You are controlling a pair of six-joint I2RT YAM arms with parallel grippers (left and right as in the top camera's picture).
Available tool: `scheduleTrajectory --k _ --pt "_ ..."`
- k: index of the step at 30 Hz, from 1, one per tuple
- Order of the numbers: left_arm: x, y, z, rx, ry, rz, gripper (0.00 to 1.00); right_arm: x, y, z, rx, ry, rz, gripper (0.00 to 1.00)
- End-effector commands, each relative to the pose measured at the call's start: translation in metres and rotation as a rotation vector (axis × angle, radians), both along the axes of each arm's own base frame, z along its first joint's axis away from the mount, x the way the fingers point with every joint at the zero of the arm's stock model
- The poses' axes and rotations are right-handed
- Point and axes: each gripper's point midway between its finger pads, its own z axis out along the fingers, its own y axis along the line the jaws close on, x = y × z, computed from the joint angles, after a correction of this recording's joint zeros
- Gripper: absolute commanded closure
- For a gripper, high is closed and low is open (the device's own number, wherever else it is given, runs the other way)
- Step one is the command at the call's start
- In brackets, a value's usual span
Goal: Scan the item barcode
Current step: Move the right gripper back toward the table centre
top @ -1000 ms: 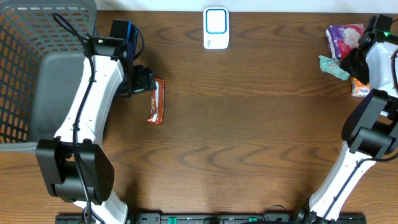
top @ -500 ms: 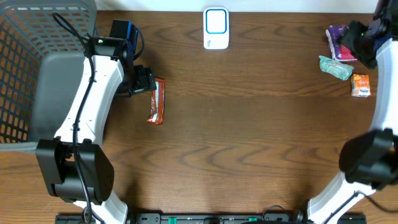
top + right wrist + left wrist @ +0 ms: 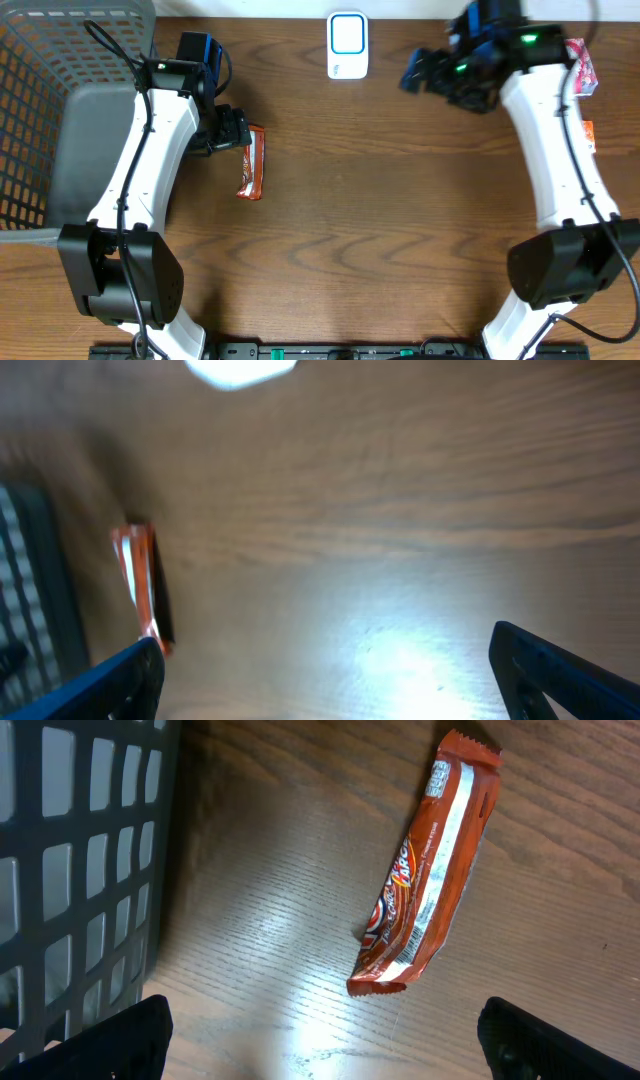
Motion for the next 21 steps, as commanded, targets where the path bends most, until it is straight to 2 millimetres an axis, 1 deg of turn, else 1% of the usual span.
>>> scheduleTrajectory --k 1,3,4,7,11,15,21 --pt "-0.002 0.002 -0.006 0.009 0.02 0.018 0.02 -0.001 -0.006 -0.013 -0.148 -0.008 0.002 0.01" --pt "-0.002 0.002 -0.006 0.009 0.02 0.018 0.02 0.001 -0.018 -0.018 -0.241 -0.019 -0.026 0.01" --pt "-0.002 0.002 -0.006 0.009 0.02 0.018 0.02 0.001 -0.022 -0.019 -0.261 -0.02 -0.035 0.01" --pt "-0.002 0.002 -0.006 0.009 0.02 0.018 0.02 0.002 -0.034 -0.02 -0.284 -0.015 -0.061 0.01" --pt "-0.002 0.002 -0.006 0.009 0.018 0.018 0.02 -0.002 -0.046 -0.022 -0.29 0.015 -0.083 0.01" --pt "0.001 0.002 -0.006 0.008 0.01 0.018 0.02 -0.001 -0.053 -0.023 -0.296 0.019 -0.094 0.01" --pt "0.006 0.001 -0.005 0.005 -0.011 0.018 0.02 -0.001 -0.052 -0.023 -0.296 0.018 -0.092 0.01"
